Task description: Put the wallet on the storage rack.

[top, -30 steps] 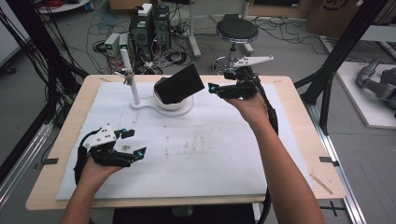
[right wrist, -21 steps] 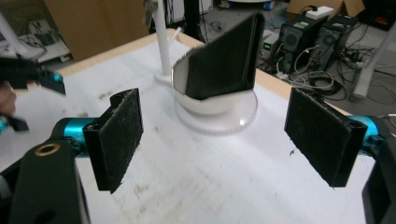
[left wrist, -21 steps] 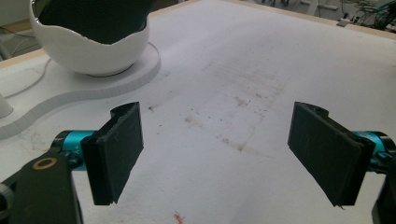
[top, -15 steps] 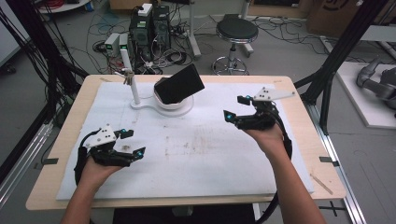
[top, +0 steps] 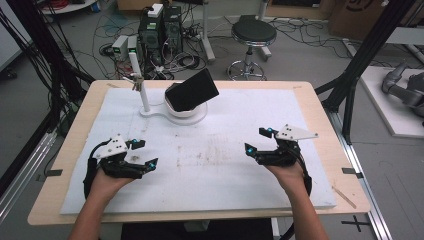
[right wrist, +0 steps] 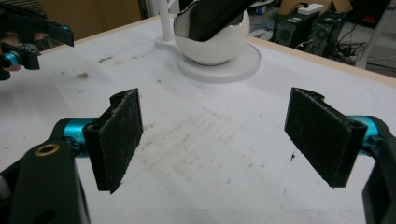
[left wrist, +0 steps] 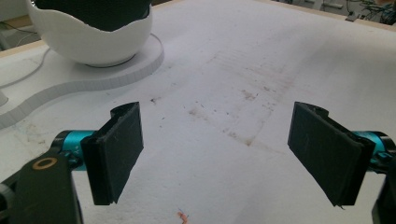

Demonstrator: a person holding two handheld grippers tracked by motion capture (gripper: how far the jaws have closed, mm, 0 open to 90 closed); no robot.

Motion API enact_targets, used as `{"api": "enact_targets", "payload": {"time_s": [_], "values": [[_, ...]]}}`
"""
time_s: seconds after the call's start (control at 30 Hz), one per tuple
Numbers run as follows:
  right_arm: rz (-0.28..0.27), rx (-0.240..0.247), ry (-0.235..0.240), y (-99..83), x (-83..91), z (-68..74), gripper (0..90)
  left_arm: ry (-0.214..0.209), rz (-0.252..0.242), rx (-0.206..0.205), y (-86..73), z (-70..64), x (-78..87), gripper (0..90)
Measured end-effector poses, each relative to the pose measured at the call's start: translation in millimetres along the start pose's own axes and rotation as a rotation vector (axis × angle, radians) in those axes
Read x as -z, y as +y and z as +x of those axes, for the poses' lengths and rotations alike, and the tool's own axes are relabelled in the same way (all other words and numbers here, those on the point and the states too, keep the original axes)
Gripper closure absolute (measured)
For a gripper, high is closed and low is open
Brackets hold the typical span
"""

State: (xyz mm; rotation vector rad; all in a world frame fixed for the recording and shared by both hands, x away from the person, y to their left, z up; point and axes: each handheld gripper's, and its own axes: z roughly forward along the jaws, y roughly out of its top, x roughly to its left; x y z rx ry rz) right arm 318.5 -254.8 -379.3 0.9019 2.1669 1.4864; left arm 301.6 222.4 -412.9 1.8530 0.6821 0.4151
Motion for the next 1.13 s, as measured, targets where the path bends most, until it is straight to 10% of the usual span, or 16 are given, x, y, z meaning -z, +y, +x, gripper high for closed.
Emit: {"api": "enact_targets", "payload": {"time_s": [0.23, 1.13], "values": [[0.038, -0.033, -0.002, -22.0, -7.3, -4.8, 19.7, -0.018, 0.009, -0.005, 1.2, -3.2, -9.1, 18.2], [0.012, -0.033, -0.01, -17.8, -9.2, -6.5, 19.7, -0.012, 0.012, 0.013, -4.3, 0.0, -5.4, 18.2]]}}
